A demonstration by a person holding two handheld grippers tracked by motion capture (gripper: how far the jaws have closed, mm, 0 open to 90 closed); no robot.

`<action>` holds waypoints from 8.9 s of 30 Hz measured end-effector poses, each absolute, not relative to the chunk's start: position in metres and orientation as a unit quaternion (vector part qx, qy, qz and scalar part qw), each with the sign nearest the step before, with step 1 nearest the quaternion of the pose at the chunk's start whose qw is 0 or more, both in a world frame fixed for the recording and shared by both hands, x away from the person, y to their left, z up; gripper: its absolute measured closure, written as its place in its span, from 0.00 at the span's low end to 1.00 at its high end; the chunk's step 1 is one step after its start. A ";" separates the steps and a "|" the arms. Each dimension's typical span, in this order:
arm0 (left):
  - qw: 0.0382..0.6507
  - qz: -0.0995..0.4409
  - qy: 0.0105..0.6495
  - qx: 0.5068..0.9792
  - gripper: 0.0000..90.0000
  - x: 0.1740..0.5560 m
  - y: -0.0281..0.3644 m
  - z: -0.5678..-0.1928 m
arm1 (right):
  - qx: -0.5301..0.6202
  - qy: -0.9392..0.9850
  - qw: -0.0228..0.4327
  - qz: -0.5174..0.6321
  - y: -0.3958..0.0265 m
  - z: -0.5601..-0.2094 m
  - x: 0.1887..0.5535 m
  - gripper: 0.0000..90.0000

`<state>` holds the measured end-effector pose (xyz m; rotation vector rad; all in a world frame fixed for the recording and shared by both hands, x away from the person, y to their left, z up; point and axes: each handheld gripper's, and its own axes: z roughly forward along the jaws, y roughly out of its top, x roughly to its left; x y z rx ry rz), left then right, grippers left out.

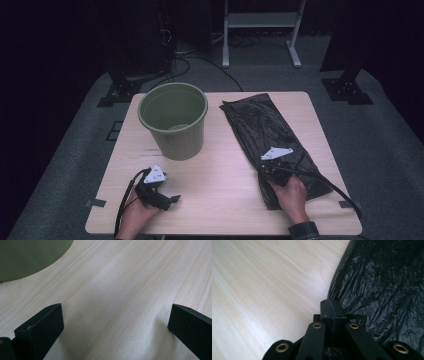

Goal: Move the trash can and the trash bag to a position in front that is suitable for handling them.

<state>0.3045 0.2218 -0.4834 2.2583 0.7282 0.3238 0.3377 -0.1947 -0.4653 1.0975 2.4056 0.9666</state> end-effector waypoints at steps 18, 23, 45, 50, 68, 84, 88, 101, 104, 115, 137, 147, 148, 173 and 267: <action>0.365 0.126 0.285 0.877 0.00 0.304 0.222 -0.483 | 0.388 0.842 0.146 0.344 -0.235 -0.469 0.249 0.95; 0.365 0.126 0.285 0.877 0.00 0.304 0.221 -0.483 | 0.384 0.835 0.150 0.364 -0.235 -0.462 0.245 0.69; 0.365 0.126 0.285 0.877 0.00 0.304 0.221 -0.483 | 0.420 0.814 0.178 0.360 -0.249 -0.468 0.330 0.10; 0.365 0.126 0.285 0.877 0.00 0.304 0.222 -0.483 | 0.426 0.817 0.170 0.348 -0.251 -0.480 0.335 0.10; 0.381 0.121 0.291 0.869 0.00 0.300 0.221 -0.468 | 0.428 0.812 0.180 0.354 -0.252 -0.486 0.334 0.10; 0.406 0.123 0.305 0.852 0.00 0.296 0.228 -0.420 | 0.427 0.813 0.179 0.354 -0.252 -0.486 0.334 0.10; 0.412 0.124 0.306 0.849 0.00 0.295 0.230 -0.406 | 0.427 0.813 0.179 0.354 -0.252 -0.486 0.334 0.10; 0.413 0.133 0.317 0.843 0.00 0.298 0.242 -0.370 | 0.426 0.813 0.179 0.354 -0.252 -0.486 0.334 0.10; 0.413 0.136 0.319 0.842 0.00 0.300 0.245 -0.362 | 0.426 0.813 0.179 0.354 -0.252 -0.486 0.334 0.10; 0.417 0.141 0.319 0.840 0.00 0.312 0.249 -0.330 | 0.426 0.813 0.179 0.354 -0.252 -0.486 0.334 0.10; 0.427 0.163 0.309 0.834 0.00 0.354 0.247 -0.272 | 0.426 0.813 0.179 0.354 -0.252 -0.486 0.334 0.10; 0.416 0.173 0.314 0.836 0.00 0.386 0.250 -0.264 | 0.426 0.813 0.179 0.354 -0.252 -0.486 0.334 0.10; 0.413 0.174 0.314 0.837 0.00 0.390 0.251 -0.264 | 0.426 0.813 0.179 0.354 -0.252 -0.486 0.334 0.10; 0.366 0.164 0.362 0.841 0.00 0.452 0.277 -0.301 | 0.426 0.813 0.179 0.355 -0.252 -0.486 0.334 0.10; 0.449 0.104 0.226 0.858 0.00 0.330 0.190 -0.288 | 0.433 0.810 0.181 0.352 -0.249 -0.487 0.332 0.09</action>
